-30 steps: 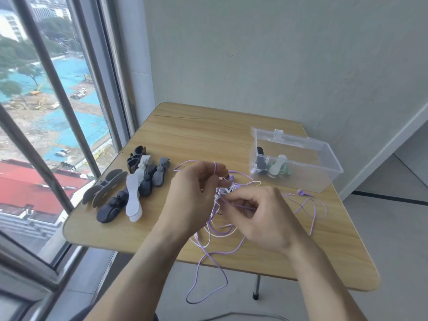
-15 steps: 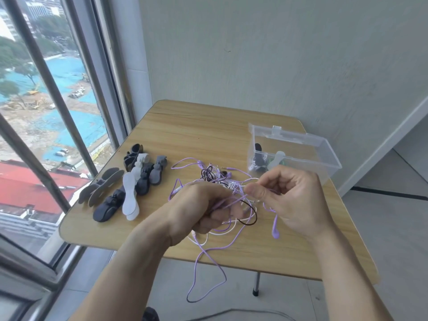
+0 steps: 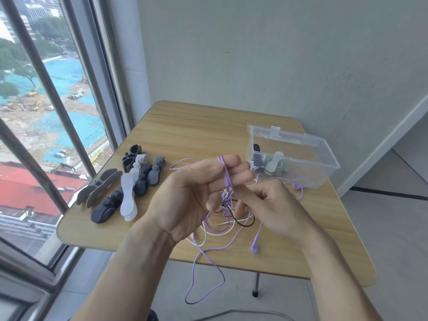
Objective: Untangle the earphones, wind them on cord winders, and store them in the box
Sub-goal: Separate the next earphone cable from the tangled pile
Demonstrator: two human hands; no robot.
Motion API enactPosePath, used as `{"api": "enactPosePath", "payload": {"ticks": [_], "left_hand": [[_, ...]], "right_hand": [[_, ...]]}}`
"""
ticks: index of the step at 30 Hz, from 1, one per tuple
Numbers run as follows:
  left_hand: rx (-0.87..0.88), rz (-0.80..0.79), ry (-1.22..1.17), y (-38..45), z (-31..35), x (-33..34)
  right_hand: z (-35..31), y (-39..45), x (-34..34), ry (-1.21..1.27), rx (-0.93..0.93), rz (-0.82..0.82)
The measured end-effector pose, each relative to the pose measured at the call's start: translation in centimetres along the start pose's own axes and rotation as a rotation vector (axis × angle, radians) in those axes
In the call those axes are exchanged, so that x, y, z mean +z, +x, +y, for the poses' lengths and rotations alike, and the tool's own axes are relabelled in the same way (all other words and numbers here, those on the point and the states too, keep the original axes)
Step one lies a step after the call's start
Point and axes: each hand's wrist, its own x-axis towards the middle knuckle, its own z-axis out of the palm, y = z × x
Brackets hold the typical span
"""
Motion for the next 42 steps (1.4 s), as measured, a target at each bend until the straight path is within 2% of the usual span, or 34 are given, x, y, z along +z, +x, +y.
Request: {"api": "enactPosePath", "payload": {"ticks": [6, 7, 9, 11, 14, 17, 19, 22, 24, 27, 29, 31, 33, 35, 38, 40, 42], "left_hand": [[0.135, 0.254, -0.027, 0.5, -0.1, -0.3], [0.165, 0.3, 0.096, 0.5, -0.4, -0.3], [0.228, 0.43, 0.579, 0.6, -1.4, -0.6], [0.288, 0.455, 0.992, 0.8, -2.5, -1.1], [0.295, 0.362, 1.238, 0.7, -2.7, -1.3], [0.185, 0.24, 1.406, 0.5, -2.0, -1.6], [0.01, 0.173, 1.341, 0.0, -1.2, -1.5], [-0.174, 0.107, 1.045, -0.6, -0.6, -0.5], [-0.163, 0.152, 0.822, -0.7, -0.4, 0.2], [-0.076, 0.232, 0.673, -0.2, -0.3, 0.2], [-0.047, 0.323, 0.709, 0.3, -0.4, -0.6], [-0.102, 0.339, 0.9, 0.7, -0.6, -1.5], [-0.259, 0.273, 1.09, 0.8, -1.1, -2.1], [-0.368, 0.176, 1.041, 0.8, -1.2, -1.9], [-0.267, 0.159, 0.639, 0.5, -0.4, -0.8], [-0.148, 0.18, 0.237, 0.6, 0.1, -0.5], [-0.033, 0.229, -0.056, 0.8, 0.3, -0.7]], "right_hand": [[-0.5, -0.2, 0.6, -0.055, 0.047, -0.17], [-0.9, -0.4, 0.8, -0.056, 0.049, -0.204], [-1.3, -0.6, 1.3, -0.061, 0.053, -0.272], [-1.2, -0.9, 1.5, -0.084, 0.041, -0.314], [-1.3, -1.0, 0.9, 0.072, -0.081, -0.253], [-1.0, -1.1, -1.2, 0.264, -0.147, -0.053], [-0.6, -1.2, -2.6, 0.401, -0.137, 0.071], [0.1, -0.8, -3.8, 0.616, -0.077, 0.244], [0.5, -0.6, -4.0, 0.568, -0.02, 0.341], [0.9, -0.4, -3.8, 0.32, 0.015, 0.4], [0.9, -0.5, -3.5, 0.267, 0.026, 0.404], [0.7, -0.4, -3.4, 0.29, 0.005, 0.42], [0.2, -0.3, -3.0, 0.297, -0.015, 0.454], [-0.1, -0.2, -2.8, 0.311, 0.0, 0.508], [-0.5, 0.0, -2.9, 0.393, 0.057, 0.545], [-0.7, -0.1, -3.0, 0.326, 0.094, 0.433], [-0.7, -0.4, -2.9, 0.141, 0.106, 0.233]]}}
